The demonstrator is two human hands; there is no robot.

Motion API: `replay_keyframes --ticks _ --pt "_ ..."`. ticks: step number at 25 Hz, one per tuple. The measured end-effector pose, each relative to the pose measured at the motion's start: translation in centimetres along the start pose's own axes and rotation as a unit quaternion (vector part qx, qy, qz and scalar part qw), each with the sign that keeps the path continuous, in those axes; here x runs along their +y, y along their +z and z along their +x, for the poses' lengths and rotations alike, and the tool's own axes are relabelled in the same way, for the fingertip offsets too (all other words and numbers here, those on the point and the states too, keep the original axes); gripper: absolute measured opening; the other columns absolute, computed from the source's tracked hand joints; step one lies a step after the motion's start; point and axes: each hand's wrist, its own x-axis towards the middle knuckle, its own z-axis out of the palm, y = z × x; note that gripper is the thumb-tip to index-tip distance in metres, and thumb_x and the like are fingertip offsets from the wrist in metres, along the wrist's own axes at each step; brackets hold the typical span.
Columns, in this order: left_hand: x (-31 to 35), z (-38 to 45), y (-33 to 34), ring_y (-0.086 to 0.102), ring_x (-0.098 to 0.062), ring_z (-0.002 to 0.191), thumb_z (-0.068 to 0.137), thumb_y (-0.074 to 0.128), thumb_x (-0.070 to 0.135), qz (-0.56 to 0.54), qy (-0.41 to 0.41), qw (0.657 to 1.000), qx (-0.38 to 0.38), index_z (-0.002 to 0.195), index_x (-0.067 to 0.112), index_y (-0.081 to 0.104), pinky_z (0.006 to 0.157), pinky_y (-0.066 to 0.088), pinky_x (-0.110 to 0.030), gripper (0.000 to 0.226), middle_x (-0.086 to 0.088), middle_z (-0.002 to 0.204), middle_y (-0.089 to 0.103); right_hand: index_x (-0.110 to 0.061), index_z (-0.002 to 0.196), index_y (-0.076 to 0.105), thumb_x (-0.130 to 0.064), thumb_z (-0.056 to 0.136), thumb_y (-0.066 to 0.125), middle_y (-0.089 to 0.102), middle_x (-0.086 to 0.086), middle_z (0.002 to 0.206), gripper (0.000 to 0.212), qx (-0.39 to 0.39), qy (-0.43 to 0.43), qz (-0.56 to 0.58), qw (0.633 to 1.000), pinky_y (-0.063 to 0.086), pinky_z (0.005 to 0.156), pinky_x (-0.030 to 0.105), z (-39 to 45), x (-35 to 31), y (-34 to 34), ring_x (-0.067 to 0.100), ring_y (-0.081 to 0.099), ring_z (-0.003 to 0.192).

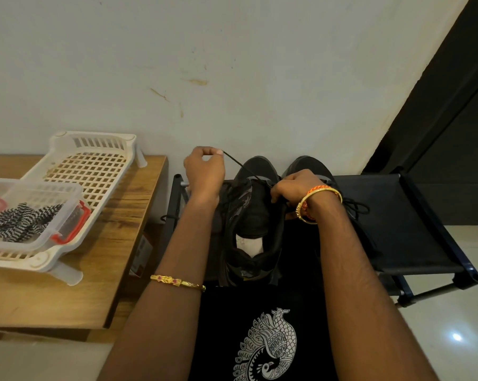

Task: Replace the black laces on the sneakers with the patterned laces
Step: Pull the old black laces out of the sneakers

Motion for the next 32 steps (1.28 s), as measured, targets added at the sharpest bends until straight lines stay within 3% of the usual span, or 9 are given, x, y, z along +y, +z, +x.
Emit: replay_keyframes --ticks 3,5,8,16,20,24,27,29,32 --pt "0.7 -0.4 0.5 0.060 -0.012 0.066 0.096 0.035 0.004 -0.148 -0.060 0.982 -0.098 0.087 0.011 0.045 0.069 0.046 -0.028 0.016 -0.005 0.081 0.055 0.006 0.090 0.069 -0.001 0.071 0.068 0.063 0.015 0.088 0.020 -0.002 -0.003 -0.009 1.000 0.059 0.074 0.048 0.1 0.0 0.0 0.030 0.062 0.079" --pt "0.5 -0.9 1.0 0.056 -0.012 0.069 0.094 0.044 0.009 0.039 0.012 0.986 -0.162 0.093 0.015 0.048 0.065 0.042 -0.024 0.007 -0.002 0.086 0.053 0.005 0.089 0.069 -0.002 0.072 0.068 0.064 0.016 0.090 0.019 -0.003 -0.005 -0.015 1.000 0.059 0.074 0.048 0.2 0.0 0.0 0.031 0.062 0.081" --pt "-1.1 -1.7 2.2 0.059 -0.017 0.097 0.087 0.061 0.017 0.322 0.127 0.911 -0.224 0.093 0.025 0.061 0.089 0.046 -0.033 0.010 0.000 0.107 0.064 0.005 0.088 0.070 -0.005 0.070 0.068 0.066 0.019 0.094 0.020 0.003 -0.017 -0.028 0.999 0.058 0.076 0.050 0.3 0.0 0.0 0.034 0.064 0.089" --pt "-1.3 -2.1 3.1 0.041 -0.025 0.118 0.090 0.058 0.021 0.423 0.175 0.877 -0.146 0.094 0.021 0.066 0.096 0.027 -0.042 0.009 -0.006 0.122 0.047 0.008 0.091 0.069 -0.008 0.066 0.068 0.058 0.014 0.078 0.030 0.019 -0.032 -0.043 0.998 0.056 0.077 0.055 0.9 0.3 0.4 0.029 0.059 0.078" --pt "-0.5 -1.6 1.9 0.033 -0.024 0.124 0.091 0.053 0.016 0.375 0.123 0.913 -0.102 0.103 0.018 0.062 0.103 0.022 -0.042 0.015 -0.006 0.131 0.033 0.006 0.086 0.070 -0.010 0.066 0.070 0.061 0.015 0.078 0.025 0.021 -0.018 -0.041 0.999 0.057 0.076 0.051 1.1 0.5 0.2 0.033 0.064 0.086" --pt "-0.2 -0.4 0.3 0.048 -0.030 0.114 0.095 0.044 0.011 0.240 0.016 0.971 0.013 0.101 0.009 0.057 0.107 0.026 -0.047 0.014 -0.011 0.132 0.040 0.004 0.085 0.069 -0.011 0.066 0.073 0.062 0.014 0.079 0.025 0.025 -0.010 -0.035 0.999 0.058 0.075 0.049 1.2 0.7 0.2 0.030 0.064 0.081" --pt "-0.2 0.6 -0.1 0.062 -0.026 0.082 0.095 0.033 0.003 -0.007 -0.078 0.996 0.034 0.099 -0.004 0.059 0.068 0.051 -0.031 0.027 -0.016 0.101 0.064 0.004 0.084 0.068 -0.010 0.065 0.073 0.064 0.016 0.081 0.025 0.024 -0.008 -0.030 0.999 0.058 0.074 0.049 1.2 0.7 0.3 0.031 0.065 0.083" --pt "0.0 0.3 -0.1 0.057 -0.017 0.065 0.093 0.031 -0.002 -0.091 -0.111 0.989 -0.021 0.088 0.002 0.053 0.047 0.041 -0.019 0.023 -0.005 0.077 0.056 0.004 0.085 0.069 -0.010 0.066 0.072 0.067 0.017 0.086 0.024 0.021 -0.006 -0.028 0.999 0.058 0.074 0.049 1.2 0.6 0.4 0.032 0.066 0.085" --pt "0.0 -1.2 1.0 0.055 -0.011 0.076 0.090 0.050 0.016 0.161 0.042 0.974 -0.151 0.098 0.018 0.055 0.066 0.044 -0.023 0.010 0.007 0.087 0.054 0.004 0.085 0.069 -0.009 0.068 0.071 0.066 0.017 0.084 0.021 0.018 -0.006 -0.032 0.999 0.059 0.071 0.048 1.2 0.6 0.3 0.031 0.066 0.083"
